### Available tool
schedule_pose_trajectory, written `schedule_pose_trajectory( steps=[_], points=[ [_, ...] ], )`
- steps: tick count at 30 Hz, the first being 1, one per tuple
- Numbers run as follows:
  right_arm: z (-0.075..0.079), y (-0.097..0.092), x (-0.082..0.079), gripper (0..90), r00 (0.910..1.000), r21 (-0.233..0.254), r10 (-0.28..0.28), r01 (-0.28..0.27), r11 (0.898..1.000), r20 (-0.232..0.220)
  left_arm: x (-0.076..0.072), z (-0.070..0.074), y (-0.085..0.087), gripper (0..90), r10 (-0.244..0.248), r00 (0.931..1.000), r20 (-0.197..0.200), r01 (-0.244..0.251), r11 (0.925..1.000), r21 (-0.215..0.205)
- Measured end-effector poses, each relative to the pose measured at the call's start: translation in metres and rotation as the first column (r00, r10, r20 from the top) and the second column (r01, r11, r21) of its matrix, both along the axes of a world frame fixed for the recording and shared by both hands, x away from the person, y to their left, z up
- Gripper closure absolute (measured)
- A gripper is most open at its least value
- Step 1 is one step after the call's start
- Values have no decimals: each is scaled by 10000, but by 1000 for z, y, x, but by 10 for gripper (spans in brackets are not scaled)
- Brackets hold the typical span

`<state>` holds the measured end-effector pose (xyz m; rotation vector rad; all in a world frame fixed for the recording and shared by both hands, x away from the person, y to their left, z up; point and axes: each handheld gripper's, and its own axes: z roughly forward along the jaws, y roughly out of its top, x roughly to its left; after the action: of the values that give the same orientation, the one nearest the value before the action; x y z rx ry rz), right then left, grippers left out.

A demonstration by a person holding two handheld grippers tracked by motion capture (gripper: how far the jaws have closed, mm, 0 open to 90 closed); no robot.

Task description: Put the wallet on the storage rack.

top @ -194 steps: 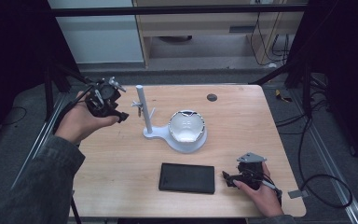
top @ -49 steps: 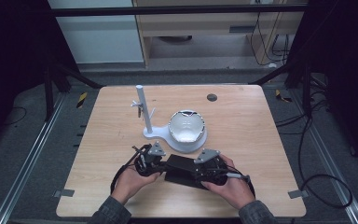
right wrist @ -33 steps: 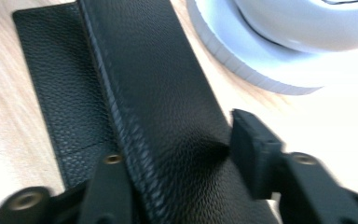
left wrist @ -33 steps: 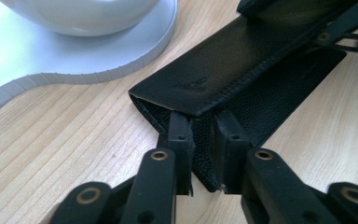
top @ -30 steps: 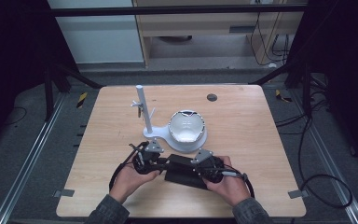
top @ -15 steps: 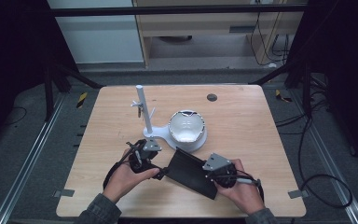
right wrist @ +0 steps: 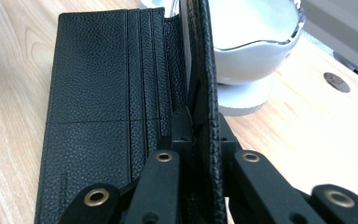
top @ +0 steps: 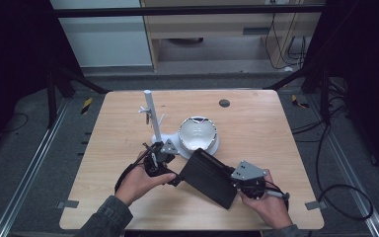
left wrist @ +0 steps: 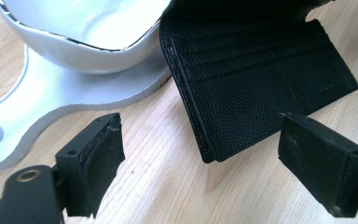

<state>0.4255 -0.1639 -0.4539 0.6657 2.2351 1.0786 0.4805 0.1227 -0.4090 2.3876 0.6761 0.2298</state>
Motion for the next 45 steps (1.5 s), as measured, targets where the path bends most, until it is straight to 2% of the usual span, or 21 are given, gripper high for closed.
schedule_pose_trajectory(
  steps=[5, 12, 21, 27, 30, 33, 35, 38, 40, 42, 45],
  points=[
    [1, -3, 0, 843, 9996, 327, -74, 65, 9994, 280, 3, -3, -3, 131, -277, 9996, -71, 277, 9996, -21],
    [4, -2, 1, 843, 9987, 573, 8, -37, 9984, 503, 7, -8, -9, 131, -418, 9991, -91, 417, 9991, -34],
    [10, -3, -1, 844, 9963, 1002, 33, -119, 9949, 861, 11, -5, -20, 134, -537, 9985, -119, 536, 9985, -91],
    [13, -5, -1, 843, 9943, 1266, -13, -123, 9919, 1066, 18, -3, -27, 136, -752, 9968, -280, 748, 9971, -131],
    [15, -5, -2, 843, 9929, 1353, 7, -169, 9907, 1191, 21, -3, -31, 145, -859, 9952, -479, 844, 9959, -333],
    [16, -6, -3, 843, 9913, 1438, 20, -211, 9894, 1318, 22, -4, -36, 151, -1044, 9928, -582, 1033, 9944, -217],
    [16, -6, -3, 844, 9910, 1508, -8, -196, 9884, 1340, 22, -5, -37, 169, -1059, 9919, -703, 1038, 9941, -327],
    [16, -8, -3, 843, 9908, 1552, 4, -216, 9876, 1352, 24, -3, -36, 249, -1019, 9925, -672, 998, 9944, -341],
    [15, -8, -3, 843, 9911, 1580, 42, -254, 9871, 1330, 25, 1, -32, 369, -806, 9942, -706, 765, 9953, -591],
    [14, -9, -3, 842, 9920, 1639, 98, -305, 9860, 1258, 25, 5, -30, 471, -830, 9932, -821, 775, 9946, -687],
    [12, -10, -3, 838, 9926, 1694, 299, -497, 9843, 1176, 22, 14, -28, 564, -975, 9903, -991, 910, 9935, -681]
  ],
)
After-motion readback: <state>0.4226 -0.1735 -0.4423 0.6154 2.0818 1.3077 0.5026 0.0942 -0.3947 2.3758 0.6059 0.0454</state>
